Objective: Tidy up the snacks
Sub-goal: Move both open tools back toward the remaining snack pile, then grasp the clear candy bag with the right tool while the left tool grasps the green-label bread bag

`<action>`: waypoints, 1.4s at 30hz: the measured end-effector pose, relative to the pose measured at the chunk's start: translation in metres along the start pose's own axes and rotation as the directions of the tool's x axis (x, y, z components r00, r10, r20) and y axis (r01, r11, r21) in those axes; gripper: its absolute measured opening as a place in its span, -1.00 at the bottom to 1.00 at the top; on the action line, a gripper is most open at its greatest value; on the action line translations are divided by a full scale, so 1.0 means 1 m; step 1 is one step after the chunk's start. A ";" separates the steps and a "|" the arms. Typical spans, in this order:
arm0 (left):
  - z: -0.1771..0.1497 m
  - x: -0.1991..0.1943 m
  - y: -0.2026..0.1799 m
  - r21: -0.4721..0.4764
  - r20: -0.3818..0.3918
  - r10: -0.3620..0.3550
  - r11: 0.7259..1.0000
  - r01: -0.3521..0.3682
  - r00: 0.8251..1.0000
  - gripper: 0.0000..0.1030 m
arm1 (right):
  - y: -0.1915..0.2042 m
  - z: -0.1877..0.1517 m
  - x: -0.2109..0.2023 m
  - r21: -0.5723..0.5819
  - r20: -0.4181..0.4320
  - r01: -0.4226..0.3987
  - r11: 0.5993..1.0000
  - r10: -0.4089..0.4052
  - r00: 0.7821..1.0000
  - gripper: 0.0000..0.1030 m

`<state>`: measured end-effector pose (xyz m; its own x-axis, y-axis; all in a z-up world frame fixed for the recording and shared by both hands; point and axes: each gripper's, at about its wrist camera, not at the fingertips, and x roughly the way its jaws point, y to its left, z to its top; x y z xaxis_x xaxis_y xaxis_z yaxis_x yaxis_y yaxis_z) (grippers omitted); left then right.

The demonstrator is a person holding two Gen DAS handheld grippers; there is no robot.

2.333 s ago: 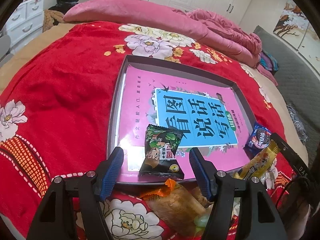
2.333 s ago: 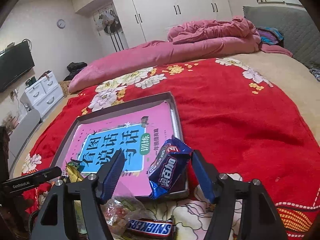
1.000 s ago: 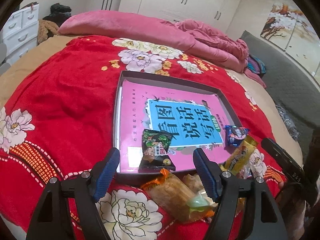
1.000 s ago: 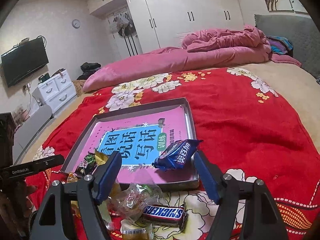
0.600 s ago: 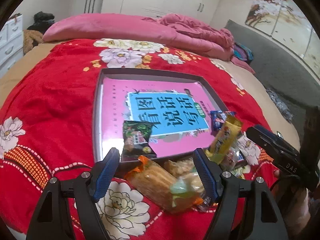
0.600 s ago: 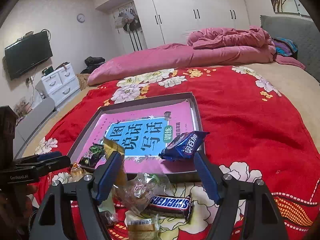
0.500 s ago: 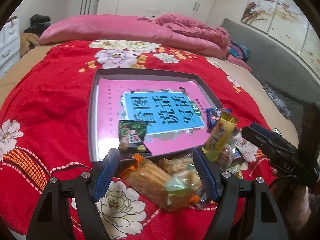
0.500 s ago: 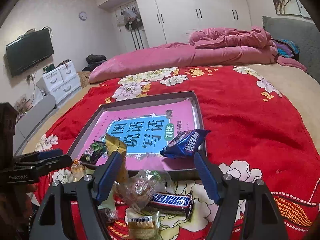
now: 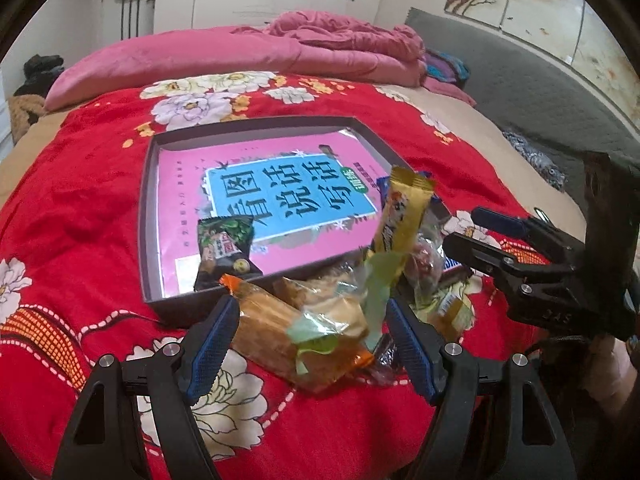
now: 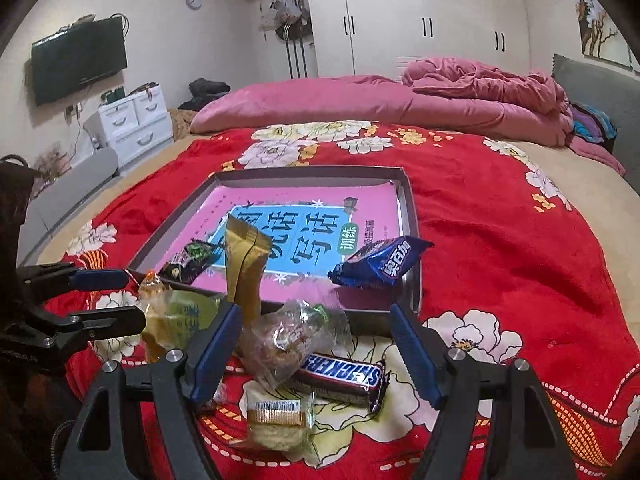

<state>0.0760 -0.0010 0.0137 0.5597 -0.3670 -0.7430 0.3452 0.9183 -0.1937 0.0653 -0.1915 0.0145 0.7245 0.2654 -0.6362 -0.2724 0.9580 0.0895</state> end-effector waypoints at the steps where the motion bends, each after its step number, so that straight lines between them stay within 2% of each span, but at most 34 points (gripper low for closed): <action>1: 0.000 0.000 -0.001 0.001 -0.003 0.000 1.000 0.000 1.000 0.50 | 0.000 0.000 0.000 -0.002 -0.001 0.001 1.000 -0.001 1.000 0.47; 11: -0.002 0.009 -0.003 -0.003 -0.031 -0.013 1.000 0.013 0.999 0.50 | -0.002 -0.003 0.002 -0.011 -0.020 0.006 1.000 -0.006 1.000 0.47; 17: -0.002 0.012 -0.011 0.029 -0.025 -0.010 1.000 0.011 1.000 0.48 | 0.002 -0.005 0.006 -0.036 -0.040 0.008 0.999 -0.010 0.999 0.47; 20: -0.003 0.014 -0.014 0.035 -0.033 -0.014 0.999 0.015 0.999 0.38 | 0.004 -0.007 0.010 -0.059 -0.056 0.010 0.998 -0.013 0.998 0.48; 22: -0.003 0.017 -0.014 0.035 -0.043 -0.019 0.999 0.021 0.999 0.23 | 0.007 -0.007 0.013 -0.084 -0.065 0.016 0.996 -0.021 0.998 0.48; 27: -0.003 0.019 -0.016 0.040 -0.043 -0.020 0.999 0.022 0.999 0.21 | 0.018 -0.011 0.022 -0.154 -0.089 0.020 0.988 -0.034 0.995 0.53; 29: -0.002 0.021 -0.015 0.038 -0.046 -0.017 0.999 0.019 0.999 0.13 | 0.020 -0.013 0.027 -0.169 -0.100 0.019 0.985 -0.036 0.994 0.54; 31: -0.002 0.022 -0.015 0.035 -0.046 -0.014 0.999 0.016 0.999 0.06 | 0.020 -0.013 0.030 -0.166 -0.105 0.019 0.986 -0.037 0.994 0.54; 42: -0.001 0.026 -0.012 0.014 -0.054 -0.020 1.000 0.021 0.998 -0.04 | 0.016 -0.011 0.041 -0.160 -0.118 0.035 0.987 -0.054 0.992 0.50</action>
<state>0.0856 -0.0212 -0.0038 0.5115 -0.3768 -0.7722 0.3675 0.9083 -0.1999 0.0834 -0.1666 -0.0181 0.6584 0.1986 -0.7260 -0.3448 0.9370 -0.0563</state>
